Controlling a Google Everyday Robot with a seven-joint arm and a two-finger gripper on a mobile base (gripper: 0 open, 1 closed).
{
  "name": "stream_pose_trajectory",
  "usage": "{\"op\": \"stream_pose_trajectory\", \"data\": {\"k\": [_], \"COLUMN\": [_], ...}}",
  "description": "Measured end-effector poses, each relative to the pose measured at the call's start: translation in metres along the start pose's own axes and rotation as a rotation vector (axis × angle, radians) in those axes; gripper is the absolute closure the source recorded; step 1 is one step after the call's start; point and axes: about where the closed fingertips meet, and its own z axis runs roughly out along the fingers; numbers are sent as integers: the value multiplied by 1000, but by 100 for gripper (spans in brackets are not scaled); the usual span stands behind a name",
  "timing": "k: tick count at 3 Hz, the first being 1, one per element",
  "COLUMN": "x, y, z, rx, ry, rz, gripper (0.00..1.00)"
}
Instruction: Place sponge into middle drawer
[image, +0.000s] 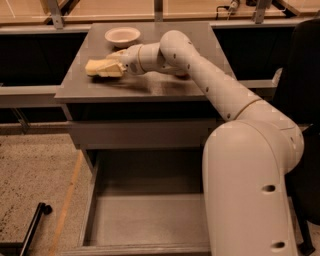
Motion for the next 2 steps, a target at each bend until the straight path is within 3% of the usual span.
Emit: {"op": "stream_pose_trajectory", "data": {"k": [1,2], "x": [-16,-31], "y": [3,24], "z": [-38,-90], "rx": [68,130], "ry": [28,19], "rz": [-64,-104], "gripper": [100,100]}}
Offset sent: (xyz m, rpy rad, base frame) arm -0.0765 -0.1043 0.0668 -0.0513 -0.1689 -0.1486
